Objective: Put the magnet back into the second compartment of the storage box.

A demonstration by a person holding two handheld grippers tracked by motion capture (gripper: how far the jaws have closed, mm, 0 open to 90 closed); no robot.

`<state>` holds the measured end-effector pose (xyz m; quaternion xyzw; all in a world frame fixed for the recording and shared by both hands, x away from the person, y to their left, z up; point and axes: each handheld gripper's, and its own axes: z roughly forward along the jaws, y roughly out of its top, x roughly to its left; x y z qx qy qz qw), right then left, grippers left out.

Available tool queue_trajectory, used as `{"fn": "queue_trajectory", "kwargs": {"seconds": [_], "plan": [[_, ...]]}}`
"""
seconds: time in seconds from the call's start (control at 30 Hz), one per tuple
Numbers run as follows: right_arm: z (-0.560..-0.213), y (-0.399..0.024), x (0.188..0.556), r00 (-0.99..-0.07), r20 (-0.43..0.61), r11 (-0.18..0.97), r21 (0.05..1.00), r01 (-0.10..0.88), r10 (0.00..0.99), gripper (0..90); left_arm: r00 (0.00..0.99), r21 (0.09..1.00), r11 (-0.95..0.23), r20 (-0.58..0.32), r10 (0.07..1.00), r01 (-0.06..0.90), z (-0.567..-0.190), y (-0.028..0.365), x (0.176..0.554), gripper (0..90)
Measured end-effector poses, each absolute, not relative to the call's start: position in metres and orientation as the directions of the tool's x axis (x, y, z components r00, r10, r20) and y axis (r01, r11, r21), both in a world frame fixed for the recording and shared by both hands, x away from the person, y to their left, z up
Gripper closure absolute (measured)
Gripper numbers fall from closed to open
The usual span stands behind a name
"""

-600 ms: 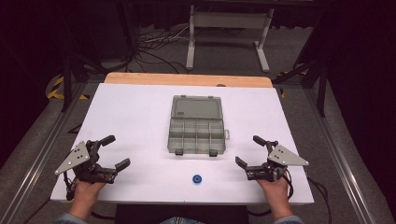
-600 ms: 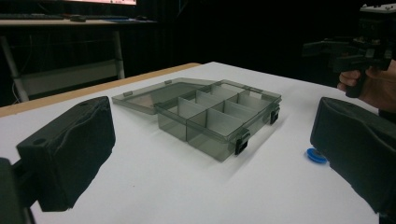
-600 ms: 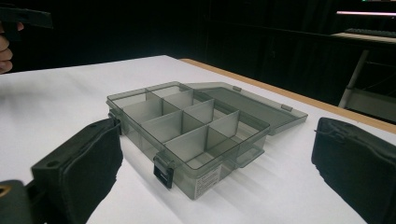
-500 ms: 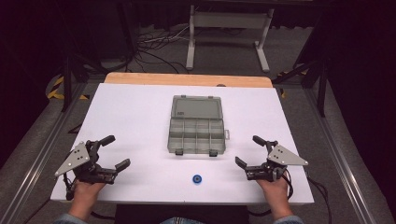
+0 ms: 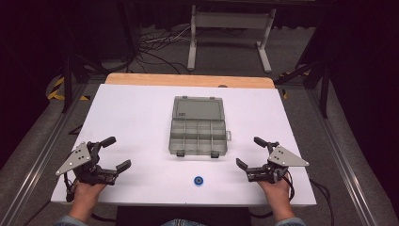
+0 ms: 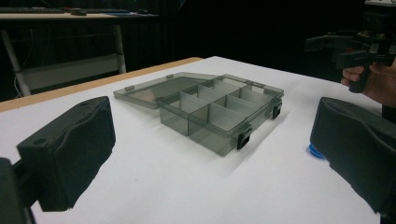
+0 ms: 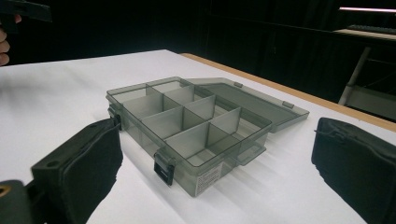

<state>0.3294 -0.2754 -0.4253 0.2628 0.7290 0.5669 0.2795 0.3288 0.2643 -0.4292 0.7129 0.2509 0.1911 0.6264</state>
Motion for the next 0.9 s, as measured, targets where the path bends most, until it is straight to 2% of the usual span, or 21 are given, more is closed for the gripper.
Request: {"fn": "queue_trajectory", "kwargs": {"seconds": [0.37, 0.9], "plan": [[-0.422, -0.271, 0.329, -0.715, -0.109, 0.221, 0.973, 0.066, 0.691, 2.2, 0.796, 0.986, -0.102, -0.045, 0.604, 0.134, -0.429, 0.265, 0.330, 1.1], [-0.409, -0.229, 0.325, -0.789, -0.108, 0.232, 0.972, 0.045, 0.604, 2.3, 0.796, 0.981, -0.136, -0.030, 0.605, 0.140, -0.428, 0.262, 0.330, 1.6]]}}
